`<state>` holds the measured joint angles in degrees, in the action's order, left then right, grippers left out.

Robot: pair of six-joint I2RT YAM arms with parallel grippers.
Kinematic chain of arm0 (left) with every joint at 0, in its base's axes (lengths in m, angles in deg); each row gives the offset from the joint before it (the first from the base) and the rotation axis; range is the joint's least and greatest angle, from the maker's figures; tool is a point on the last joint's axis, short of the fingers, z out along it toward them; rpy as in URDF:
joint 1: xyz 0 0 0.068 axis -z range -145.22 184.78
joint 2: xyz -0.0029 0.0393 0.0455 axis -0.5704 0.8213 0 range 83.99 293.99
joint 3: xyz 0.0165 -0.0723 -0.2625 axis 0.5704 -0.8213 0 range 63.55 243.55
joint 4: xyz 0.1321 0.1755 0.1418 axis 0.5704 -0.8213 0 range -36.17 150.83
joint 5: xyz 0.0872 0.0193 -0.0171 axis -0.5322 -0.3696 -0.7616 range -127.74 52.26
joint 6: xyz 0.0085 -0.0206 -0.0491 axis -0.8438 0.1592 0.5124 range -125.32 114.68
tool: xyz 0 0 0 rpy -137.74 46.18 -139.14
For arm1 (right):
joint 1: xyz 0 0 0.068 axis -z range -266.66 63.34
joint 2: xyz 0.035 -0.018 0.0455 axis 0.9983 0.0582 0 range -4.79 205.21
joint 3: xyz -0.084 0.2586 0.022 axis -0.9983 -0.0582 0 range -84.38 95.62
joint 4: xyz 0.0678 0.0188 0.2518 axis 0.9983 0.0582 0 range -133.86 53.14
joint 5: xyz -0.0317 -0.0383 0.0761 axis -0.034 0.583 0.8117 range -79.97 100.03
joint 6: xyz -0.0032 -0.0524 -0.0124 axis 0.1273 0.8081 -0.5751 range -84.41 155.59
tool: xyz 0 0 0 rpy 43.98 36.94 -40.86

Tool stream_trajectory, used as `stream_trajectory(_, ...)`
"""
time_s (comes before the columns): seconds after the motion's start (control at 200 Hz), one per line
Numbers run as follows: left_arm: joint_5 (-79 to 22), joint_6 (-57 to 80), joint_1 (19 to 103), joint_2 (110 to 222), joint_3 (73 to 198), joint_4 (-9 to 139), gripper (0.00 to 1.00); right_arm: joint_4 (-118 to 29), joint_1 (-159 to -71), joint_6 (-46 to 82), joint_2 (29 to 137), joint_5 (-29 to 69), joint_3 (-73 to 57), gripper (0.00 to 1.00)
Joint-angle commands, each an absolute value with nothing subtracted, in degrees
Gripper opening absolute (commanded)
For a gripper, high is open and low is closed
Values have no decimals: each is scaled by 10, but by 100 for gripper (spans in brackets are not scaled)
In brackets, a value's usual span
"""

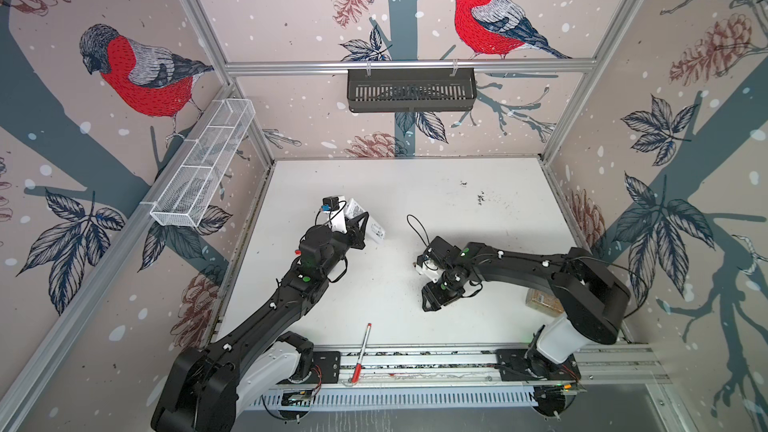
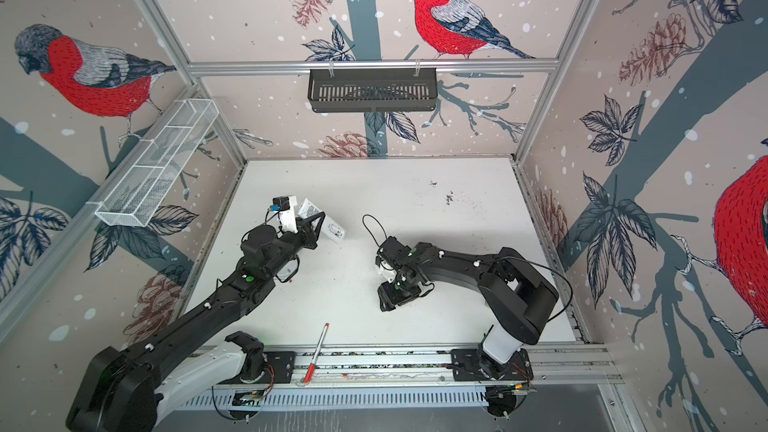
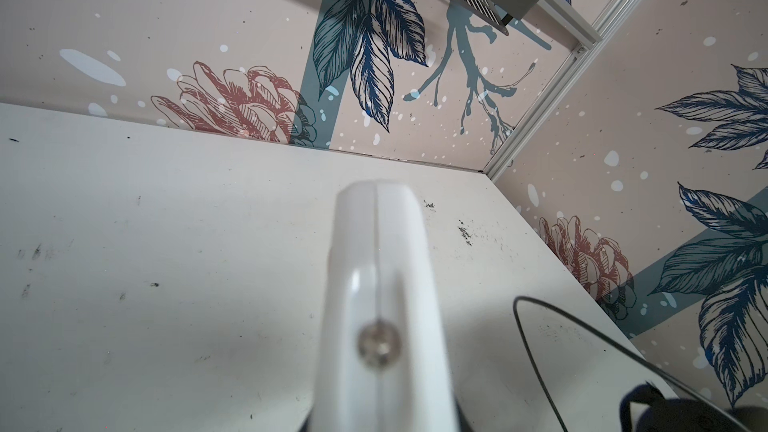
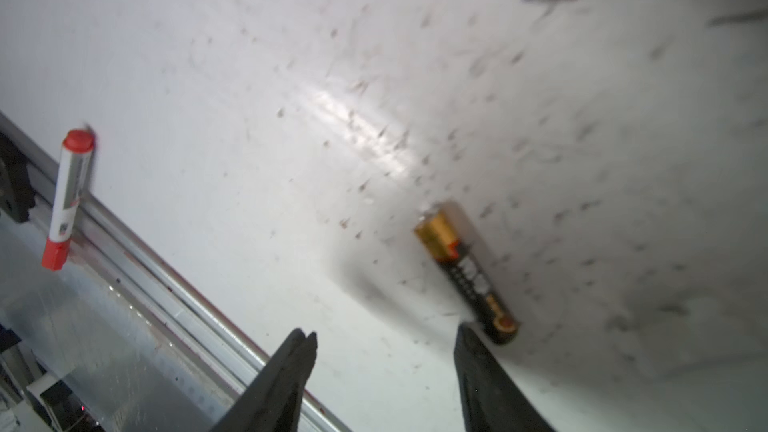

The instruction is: Load the batteries into the remote control

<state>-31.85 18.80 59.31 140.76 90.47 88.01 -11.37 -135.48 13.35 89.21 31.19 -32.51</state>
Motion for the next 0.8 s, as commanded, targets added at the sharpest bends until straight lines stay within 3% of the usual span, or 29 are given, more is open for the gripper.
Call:
stream_trajectory(0.0, -323, 187, 591, 1405, 914, 905, 0, -122, -1327, 162, 912, 278, -296, 60)
stream_trajectory(0.33, -320, 188, 585, 1414, 921, 898, 0, -125, -1299, 193, 956, 271, -220, 64)
stream_trajectory(0.54, -322, 189, 584, 1416, 920, 898, 0, -121, -1303, 129, 950, 217, -224, 63)
stream_trajectory(0.796, -315, 196, 584, 1414, 913, 906, 0, -117, -1338, 39, 964, 145, -204, 80)
